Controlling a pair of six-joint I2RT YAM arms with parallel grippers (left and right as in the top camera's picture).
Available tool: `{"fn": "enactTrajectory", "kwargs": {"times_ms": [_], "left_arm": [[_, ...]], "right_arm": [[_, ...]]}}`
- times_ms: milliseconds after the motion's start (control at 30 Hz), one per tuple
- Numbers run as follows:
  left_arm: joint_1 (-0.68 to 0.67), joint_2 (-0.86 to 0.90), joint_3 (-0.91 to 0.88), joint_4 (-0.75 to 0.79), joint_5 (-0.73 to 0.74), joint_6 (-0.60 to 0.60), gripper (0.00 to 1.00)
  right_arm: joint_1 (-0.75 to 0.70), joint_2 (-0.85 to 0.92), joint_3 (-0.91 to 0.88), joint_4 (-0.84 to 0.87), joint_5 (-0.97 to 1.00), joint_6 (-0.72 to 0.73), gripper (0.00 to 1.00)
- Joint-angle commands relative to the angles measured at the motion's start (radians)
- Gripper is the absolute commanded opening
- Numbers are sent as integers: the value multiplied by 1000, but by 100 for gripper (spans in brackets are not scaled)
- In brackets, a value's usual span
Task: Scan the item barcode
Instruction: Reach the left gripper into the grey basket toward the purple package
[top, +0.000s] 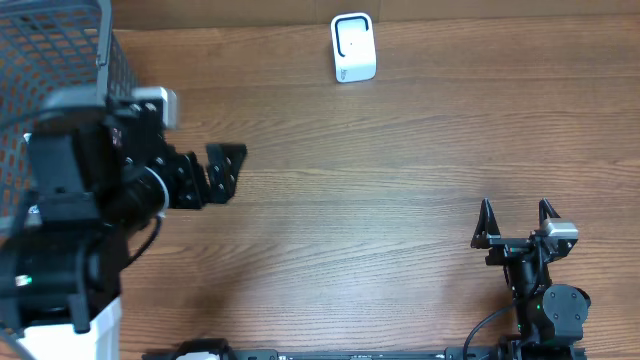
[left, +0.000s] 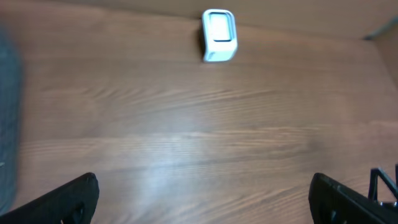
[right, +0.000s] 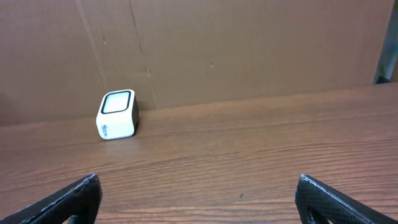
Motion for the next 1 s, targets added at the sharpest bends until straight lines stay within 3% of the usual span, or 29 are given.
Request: {"fn": "enactTrajectory", "kwargs": {"times_ms": [0, 267, 367, 600, 700, 767, 867, 967], "left_arm": [[48, 47, 164, -48, -108, -73, 100], [193, 62, 391, -39, -136, -87, 100], [236, 62, 470, -24, -324, -89, 100], [293, 122, 473, 15, -599, -154, 100], [329, 204, 473, 75, -565, -177, 100], [363, 272, 490, 127, -467, -162, 100], [443, 376, 563, 131, -361, -163, 100], [527, 458, 586, 118, -351, -178, 100]], "right_arm": [[-2, -7, -10, 7, 2, -4, 100], [-2, -7, -10, 7, 2, -4, 100], [-2, -7, -10, 6, 2, -4, 100], [-2, -7, -10, 6, 2, -4, 100], [-2, -7, -10, 7, 2, -4, 100], [-2, -7, -10, 7, 2, -4, 100], [-2, -7, -10, 7, 2, -4, 100], [-2, -7, -10, 7, 2, -4, 100]]}}
